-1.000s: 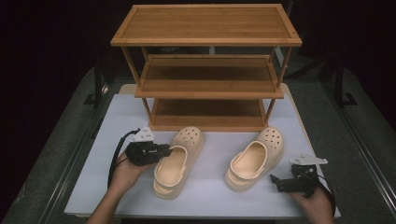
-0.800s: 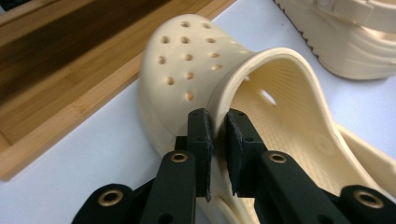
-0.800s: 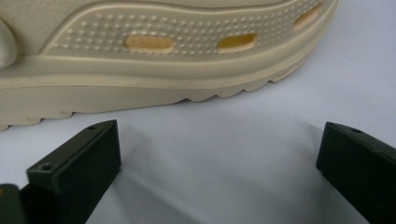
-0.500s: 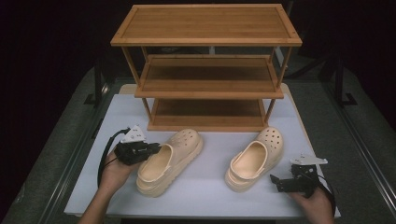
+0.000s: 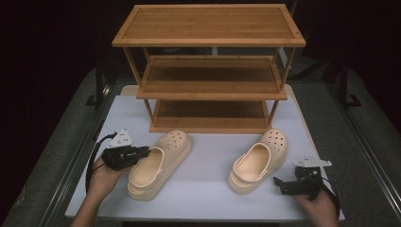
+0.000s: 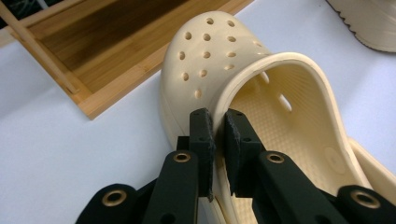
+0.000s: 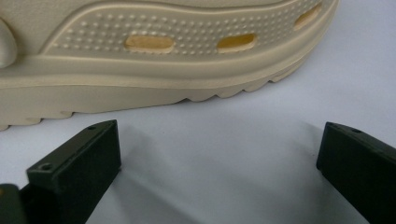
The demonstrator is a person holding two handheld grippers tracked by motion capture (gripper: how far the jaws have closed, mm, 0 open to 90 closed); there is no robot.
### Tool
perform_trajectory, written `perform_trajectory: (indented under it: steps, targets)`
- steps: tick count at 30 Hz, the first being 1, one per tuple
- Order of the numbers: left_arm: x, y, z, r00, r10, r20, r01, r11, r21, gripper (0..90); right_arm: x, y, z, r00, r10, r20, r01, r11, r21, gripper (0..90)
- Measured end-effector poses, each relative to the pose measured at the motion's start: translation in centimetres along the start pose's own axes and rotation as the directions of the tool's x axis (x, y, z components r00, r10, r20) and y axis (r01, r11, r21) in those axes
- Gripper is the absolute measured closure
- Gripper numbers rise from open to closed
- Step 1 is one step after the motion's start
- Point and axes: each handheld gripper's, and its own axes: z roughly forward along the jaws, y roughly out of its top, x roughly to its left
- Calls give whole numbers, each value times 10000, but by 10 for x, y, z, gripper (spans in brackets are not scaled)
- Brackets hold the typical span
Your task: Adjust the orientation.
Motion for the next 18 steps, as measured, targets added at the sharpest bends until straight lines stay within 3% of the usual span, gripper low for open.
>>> perform_trajectory:
  steps: [5,11,18]
  targets:
    - [-1,0,2,9992,-204,347,206,9998,-43,759,0,0,0,10000,1,-2,-1,10000,-2,0]
    - [2,0,-8,9964,-703,481,719,9969,-316,588,0,0,0,10000,4,0,-4,10000,-5,0]
    - [10,-18,-28,9900,-1391,241,1402,9888,-510,424,0,0,0,10000,0,0,0,10000,-6,0]
